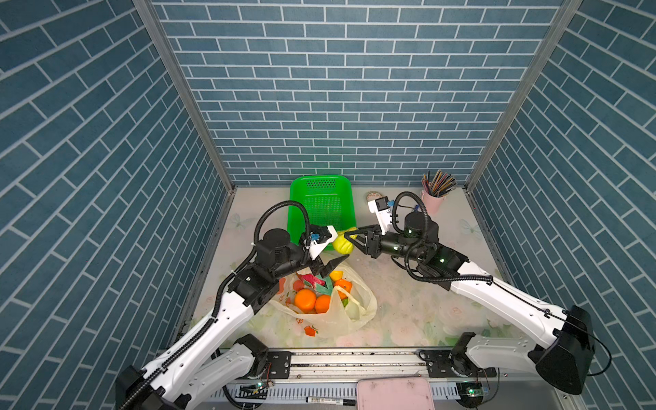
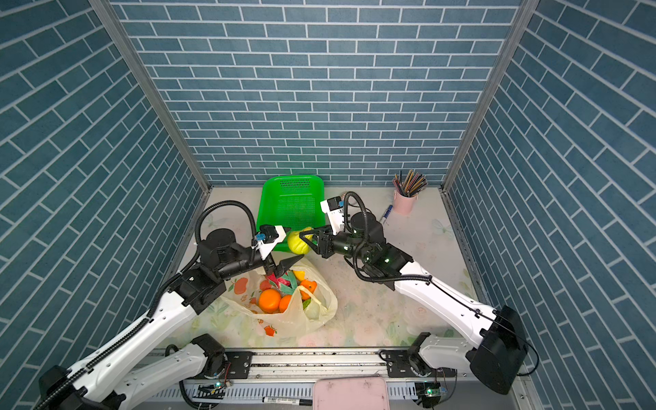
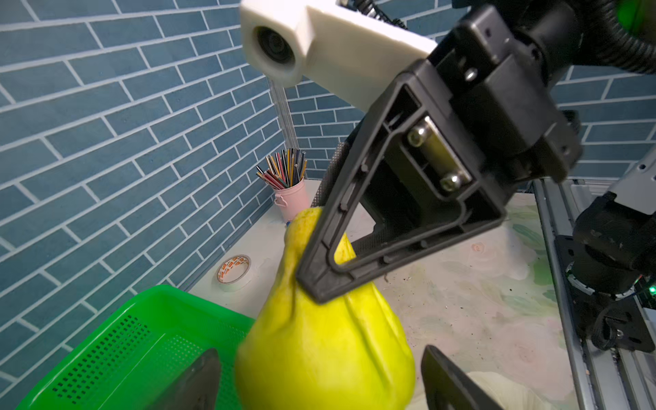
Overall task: Untie the knot of the plastic bag and take out the fruit
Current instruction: 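Lift the pear out and hand it to the left gripper, then carry the green pear over the basket with the left gripper while the right gripper withdraws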
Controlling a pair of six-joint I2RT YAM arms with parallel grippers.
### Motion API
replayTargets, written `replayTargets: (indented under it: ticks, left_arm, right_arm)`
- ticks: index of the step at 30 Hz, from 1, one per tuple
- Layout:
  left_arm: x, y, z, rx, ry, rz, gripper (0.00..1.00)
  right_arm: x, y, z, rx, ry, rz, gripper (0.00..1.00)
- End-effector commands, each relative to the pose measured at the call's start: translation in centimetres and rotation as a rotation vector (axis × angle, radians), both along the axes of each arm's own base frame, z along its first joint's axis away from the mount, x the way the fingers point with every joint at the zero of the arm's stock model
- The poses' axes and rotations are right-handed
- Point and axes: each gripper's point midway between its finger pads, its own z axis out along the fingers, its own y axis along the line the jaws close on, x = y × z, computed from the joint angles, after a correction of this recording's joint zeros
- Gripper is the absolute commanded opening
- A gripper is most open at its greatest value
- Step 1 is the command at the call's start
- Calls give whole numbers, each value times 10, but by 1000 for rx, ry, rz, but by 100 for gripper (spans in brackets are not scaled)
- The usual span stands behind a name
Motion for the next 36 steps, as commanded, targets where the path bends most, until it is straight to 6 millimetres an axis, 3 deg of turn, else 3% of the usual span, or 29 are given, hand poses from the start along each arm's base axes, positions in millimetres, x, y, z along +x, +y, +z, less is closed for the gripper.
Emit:
replayTargets:
  ticks: [1,6,11,14,16,19,21,28,36]
  left_arm:
    - [-1,-13,21,-1,-128,-58,89]
    - [3,-22,21,16,-165,-62,86]
    - [7,-24,22,26,-166,-47,66]
    - [11,-21,23,25,-171,-17,65]
    - [16,-19,25,24,-167,14,65]
    - [29,-13,29,17,-158,91,65]
    - [39,-7,33,7,-155,151,65]
    - [97,17,34,-43,0,330,64]
    - [184,44,14,-84,260,551,63]
  right_arm:
    - [-7,0,23,47,-14,33,31]
    - [-8,0,25,50,-15,37,31]
    - [-6,-2,26,49,-20,26,33]
    - [-4,-2,28,50,-25,19,37]
    - [-4,-2,30,51,-28,14,44]
    - [1,-7,38,53,-46,-26,66]
    - [8,-15,42,49,-65,-90,73]
    - [27,-44,61,58,-137,-278,84]
    - [36,-48,65,34,-168,-312,86]
